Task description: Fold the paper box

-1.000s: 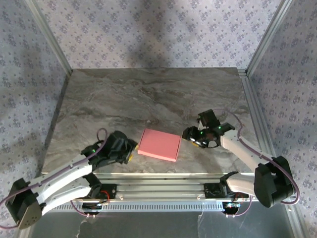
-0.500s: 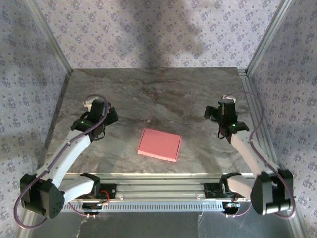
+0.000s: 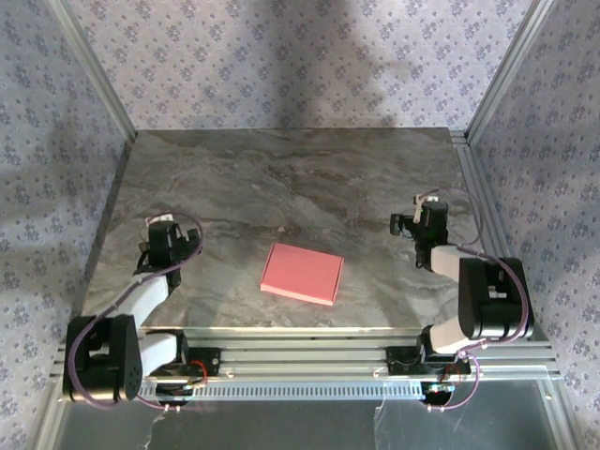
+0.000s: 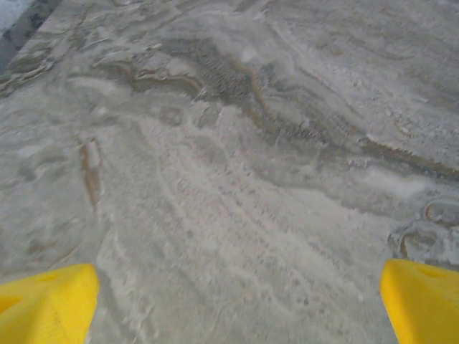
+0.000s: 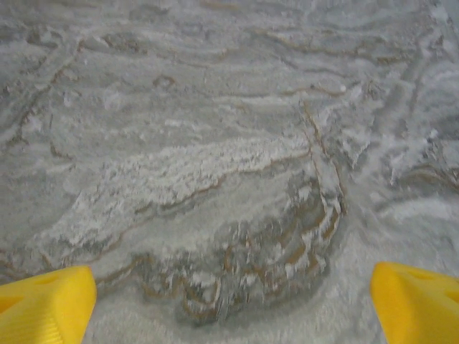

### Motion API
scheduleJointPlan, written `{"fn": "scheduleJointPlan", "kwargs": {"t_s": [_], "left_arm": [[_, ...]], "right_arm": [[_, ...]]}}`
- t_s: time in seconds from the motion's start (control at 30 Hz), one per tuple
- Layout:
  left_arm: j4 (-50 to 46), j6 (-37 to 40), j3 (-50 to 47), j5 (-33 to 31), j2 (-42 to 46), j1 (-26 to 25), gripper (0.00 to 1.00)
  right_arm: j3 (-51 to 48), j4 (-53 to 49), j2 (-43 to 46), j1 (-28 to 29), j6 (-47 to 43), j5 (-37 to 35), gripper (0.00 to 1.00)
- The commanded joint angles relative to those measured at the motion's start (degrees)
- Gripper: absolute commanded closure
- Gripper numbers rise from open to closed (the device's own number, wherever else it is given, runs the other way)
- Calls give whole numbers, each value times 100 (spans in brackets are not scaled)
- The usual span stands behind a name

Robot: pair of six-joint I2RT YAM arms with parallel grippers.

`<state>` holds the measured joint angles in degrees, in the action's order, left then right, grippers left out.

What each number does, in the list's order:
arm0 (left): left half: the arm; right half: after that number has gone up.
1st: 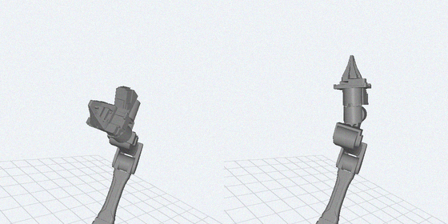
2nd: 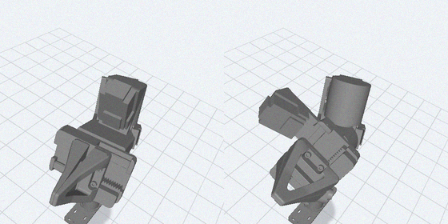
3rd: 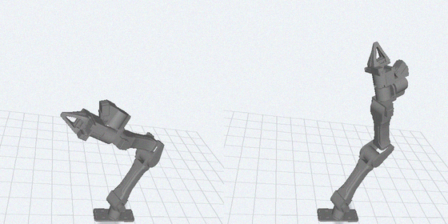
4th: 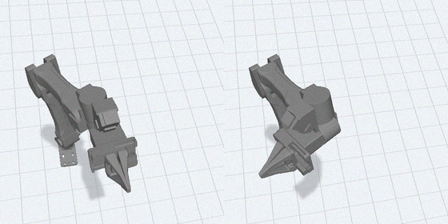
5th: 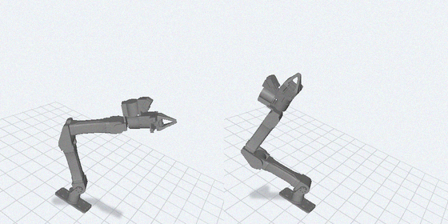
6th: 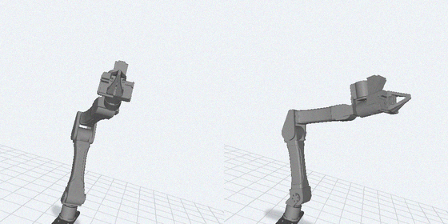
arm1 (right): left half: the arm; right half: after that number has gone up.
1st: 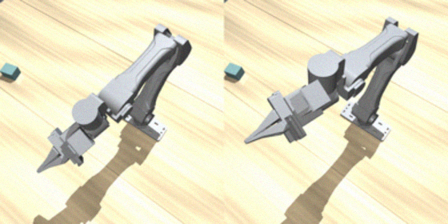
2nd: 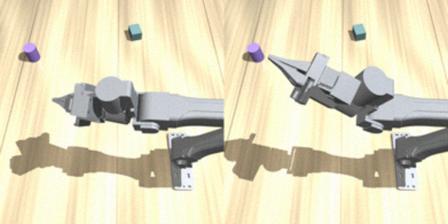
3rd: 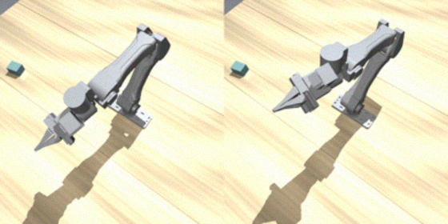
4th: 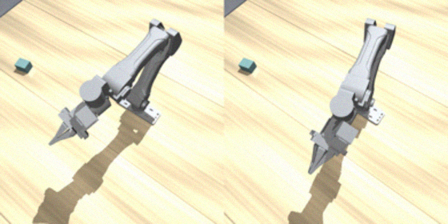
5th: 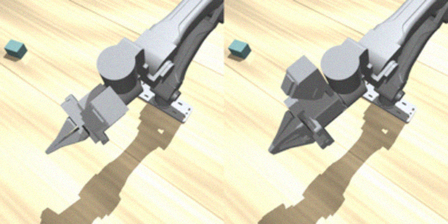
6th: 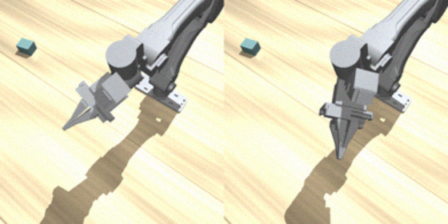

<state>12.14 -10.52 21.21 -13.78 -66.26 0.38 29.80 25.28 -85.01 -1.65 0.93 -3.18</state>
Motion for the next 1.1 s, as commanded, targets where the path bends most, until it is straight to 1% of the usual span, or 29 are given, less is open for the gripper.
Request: {"fn": "scheduleJointPlan", "kwargs": {"t_s": [0.0,0.07,0.13,0.17,0.2,0.23,0.3,0.33,0.37,0.43,0.47,0.5,0.53,0.57,0.6,0.63,0.67,0.7,0.73,0.77,0.8,1.07], "left_arm": [[1650,307,-63,645,-335,102,0],[2071,396,-47,748,-586,98,0],[2432,471,-6,846,-842,101,0],[2561,468,40,842,-958,101,0],[2591,523,89,831,-1044,98,0],[2572,553,119,817,-1075,99,0],[2708,645,91,875,-1104,94,0],[2776,671,57,893,-1097,88,0],[2903,739,-34,891,-1121,62,0],[4211,791,-439,780,-1698,37,0],[5002,819,-582,820,-2183,37,0],[5450,872,-555,883,-2415,41,0],[4751,818,-277,864,-2163,36,0],[3471,757,135,858,-2044,79,0],[3850,767,134,855,-2284,98,0],[3817,723,112,823,-2207,101,0],[3488,672,167,849,-2109,135,0],[3808,678,89,842,-2201,134,0],[3805,667,91,850,-2182,138,0],[3589,655,136,856,-2130,139,0],[3735,657,106,846,-2177,141,0],[3684,680,112,850,-2163,145,0]], "right_arm": [[-55,796,-72,-223,-125,498,0],[-256,1080,-27,-116,-232,418,0],[-604,1684,-52,-75,-261,368,0],[-962,2416,-180,-65,-236,242,0],[-1130,2785,-162,-56,-209,94,0],[-1137,2652,-64,-46,-188,24,0],[-1054,2612,-166,50,-256,-80,0],[-895,2284,-153,108,-295,-157,0],[-725,2080,-217,119,-328,-66,1],[-716,2077,-204,7,-260,59,0],[-719,2080,-200,17,-269,33,0],[-719,2077,-204,22,-269,37,0],[-721,2078,-201,16,-269,41,0],[-721,2073,-205,9,-262,57,1],[-719,2071,-201,8,-260,55,0],[-721,2069,-204,10,-258,57,0],[-721,2069,-196,13,-260,59,0],[-721,2069,-194,7,-260,55,0],[-714,2070,-191,7,-260,60,0],[-721,2069,-197,12,-260,59,0],[-713,2062,-200,10,-260,61,0],[-712,2060,-200,-3,-259,95,0]]}}
